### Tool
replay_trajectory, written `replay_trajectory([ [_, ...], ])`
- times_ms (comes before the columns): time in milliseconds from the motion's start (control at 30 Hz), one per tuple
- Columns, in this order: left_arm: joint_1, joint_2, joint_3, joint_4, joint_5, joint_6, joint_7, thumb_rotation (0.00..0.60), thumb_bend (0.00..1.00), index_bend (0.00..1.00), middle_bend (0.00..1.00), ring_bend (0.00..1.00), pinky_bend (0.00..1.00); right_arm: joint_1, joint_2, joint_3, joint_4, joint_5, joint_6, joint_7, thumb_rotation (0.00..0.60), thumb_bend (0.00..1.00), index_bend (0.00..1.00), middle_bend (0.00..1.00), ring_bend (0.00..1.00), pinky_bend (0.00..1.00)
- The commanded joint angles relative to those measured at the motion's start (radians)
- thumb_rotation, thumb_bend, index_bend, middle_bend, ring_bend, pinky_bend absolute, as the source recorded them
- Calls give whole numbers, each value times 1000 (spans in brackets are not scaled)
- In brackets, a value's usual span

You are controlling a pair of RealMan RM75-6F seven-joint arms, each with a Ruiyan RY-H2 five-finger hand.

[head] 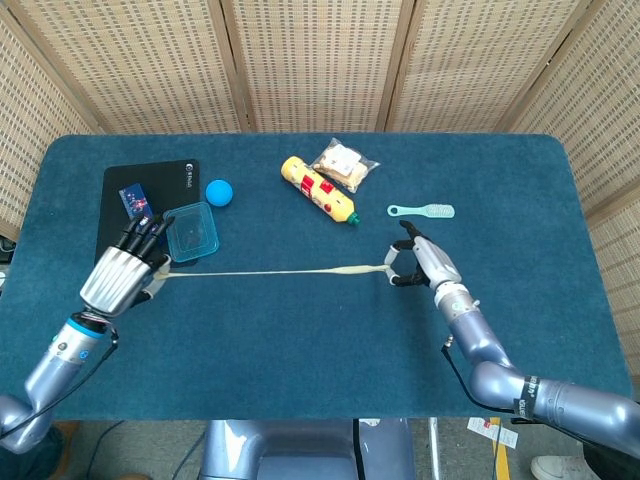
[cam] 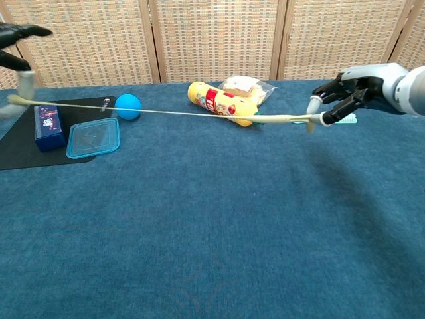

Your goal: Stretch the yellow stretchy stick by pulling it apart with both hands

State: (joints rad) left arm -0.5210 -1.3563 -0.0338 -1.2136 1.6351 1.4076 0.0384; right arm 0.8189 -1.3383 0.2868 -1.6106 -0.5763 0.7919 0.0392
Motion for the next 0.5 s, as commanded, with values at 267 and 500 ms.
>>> replay_trajectory([
  [267,41,72,-40,110,-87,-6,-93,600,648,886,0,0,0,-67,78,-14,-12,-63,-17,43,600,553,781,34,0,0],
  [500,42,81,-77,207,-156,-57,-165,600,648,886,0,0,0,-124,132,-28,-16,-122,-25,88,600,553,781,35,0,0],
])
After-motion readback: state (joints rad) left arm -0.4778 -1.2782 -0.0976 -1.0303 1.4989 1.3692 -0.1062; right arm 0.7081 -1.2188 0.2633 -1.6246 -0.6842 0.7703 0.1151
